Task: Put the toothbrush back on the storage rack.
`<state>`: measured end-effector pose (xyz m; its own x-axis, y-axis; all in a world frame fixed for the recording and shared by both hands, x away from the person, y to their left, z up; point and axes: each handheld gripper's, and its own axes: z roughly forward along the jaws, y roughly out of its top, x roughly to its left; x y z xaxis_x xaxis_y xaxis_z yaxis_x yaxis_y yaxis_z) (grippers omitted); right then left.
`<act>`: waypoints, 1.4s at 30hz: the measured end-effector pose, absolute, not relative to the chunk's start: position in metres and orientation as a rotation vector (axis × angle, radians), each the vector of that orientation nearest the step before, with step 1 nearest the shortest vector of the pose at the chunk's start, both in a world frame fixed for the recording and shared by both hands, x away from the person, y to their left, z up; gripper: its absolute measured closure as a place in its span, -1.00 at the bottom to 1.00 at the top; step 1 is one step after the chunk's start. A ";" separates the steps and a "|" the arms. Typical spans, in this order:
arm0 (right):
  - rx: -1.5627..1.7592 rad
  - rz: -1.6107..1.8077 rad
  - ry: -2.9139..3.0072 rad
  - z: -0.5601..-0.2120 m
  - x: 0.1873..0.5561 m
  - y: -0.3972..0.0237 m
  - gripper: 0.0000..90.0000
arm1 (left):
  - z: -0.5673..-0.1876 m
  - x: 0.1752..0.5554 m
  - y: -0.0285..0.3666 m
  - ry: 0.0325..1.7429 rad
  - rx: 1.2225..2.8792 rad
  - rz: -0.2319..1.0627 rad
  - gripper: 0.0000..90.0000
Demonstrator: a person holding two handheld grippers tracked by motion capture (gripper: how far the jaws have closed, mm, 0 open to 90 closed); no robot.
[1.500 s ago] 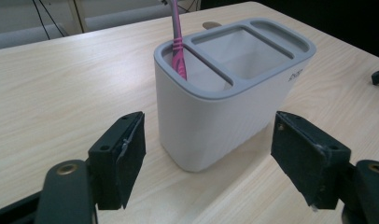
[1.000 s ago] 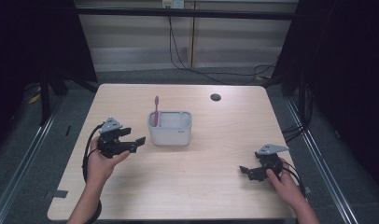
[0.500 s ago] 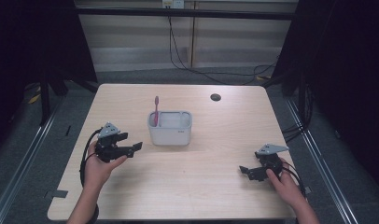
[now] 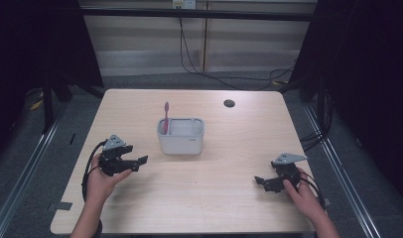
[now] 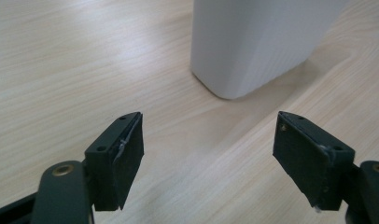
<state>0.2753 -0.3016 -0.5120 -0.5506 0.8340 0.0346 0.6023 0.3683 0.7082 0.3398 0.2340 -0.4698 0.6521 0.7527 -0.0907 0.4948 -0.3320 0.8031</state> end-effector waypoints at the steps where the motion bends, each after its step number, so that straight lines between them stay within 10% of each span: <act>1: 1.261 0.982 2.305 -0.512 0.275 -0.302 -0.82 | -0.471 0.339 0.235 0.976 2.003 0.376 -0.46; 42: 1.265 0.981 2.304 -0.512 0.275 -0.302 -0.82 | -0.500 0.336 0.257 0.980 2.175 0.391 -0.46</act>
<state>0.2751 -0.3015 -0.5119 -0.5490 0.8351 0.0358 0.6047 0.3673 0.7067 0.3359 0.2567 -0.4998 0.6671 0.7448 -0.0141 0.5306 -0.4618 0.7107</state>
